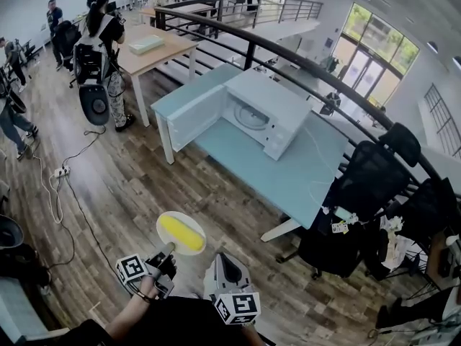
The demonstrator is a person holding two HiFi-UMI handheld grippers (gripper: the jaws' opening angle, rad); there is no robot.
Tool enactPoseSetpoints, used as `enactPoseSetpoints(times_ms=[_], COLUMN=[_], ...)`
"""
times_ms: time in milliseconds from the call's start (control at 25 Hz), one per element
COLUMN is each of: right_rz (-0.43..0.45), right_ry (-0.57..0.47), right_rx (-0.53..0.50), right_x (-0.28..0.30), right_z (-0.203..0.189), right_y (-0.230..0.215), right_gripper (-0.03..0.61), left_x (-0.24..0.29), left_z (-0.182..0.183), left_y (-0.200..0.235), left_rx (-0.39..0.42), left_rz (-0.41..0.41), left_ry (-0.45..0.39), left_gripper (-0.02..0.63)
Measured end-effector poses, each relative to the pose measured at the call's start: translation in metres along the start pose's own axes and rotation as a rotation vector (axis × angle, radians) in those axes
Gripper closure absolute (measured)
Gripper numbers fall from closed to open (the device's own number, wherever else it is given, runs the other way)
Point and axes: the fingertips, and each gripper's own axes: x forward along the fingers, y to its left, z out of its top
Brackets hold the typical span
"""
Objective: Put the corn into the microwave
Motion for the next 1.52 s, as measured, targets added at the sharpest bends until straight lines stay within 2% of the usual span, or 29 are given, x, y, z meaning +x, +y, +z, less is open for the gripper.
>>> enactPoseSetpoints(times_ms=[240, 560, 960, 1240, 1520], right_rz=[0.025, 0.017, 0.077, 0.132, 0.128], right_ry=[0.006, 0.030, 0.023, 0.042, 0.036], right_rx=[-0.004, -0.025, -0.047, -0.038, -0.004], right_x=[0.020, 0.055, 0.097, 0.119, 0.131], right_z=[0.014, 0.029, 0.051, 0.055, 0.058], right_y=[-0.015, -0.053, -0.097, -0.118, -0.139], right_gripper=[0.571, 0.571, 0.571, 0.571, 0.571], left_x=[0.022, 0.062, 0.118, 0.146, 0.164], left_z=[0.013, 0.028, 0.044, 0.053, 0.055], left_y=[-0.006, -0.017, -0.024, -0.029, -0.031], left_rx=[-0.006, -0.020, -0.031, -0.036, -0.022], left_rz=[0.013, 0.014, 0.010, 0.006, 0.008], left_ry=[-0.021, -0.052, -0.097, -0.137, -0.137], left_gripper=[0.586, 0.586, 0.583, 0.583, 0.583])
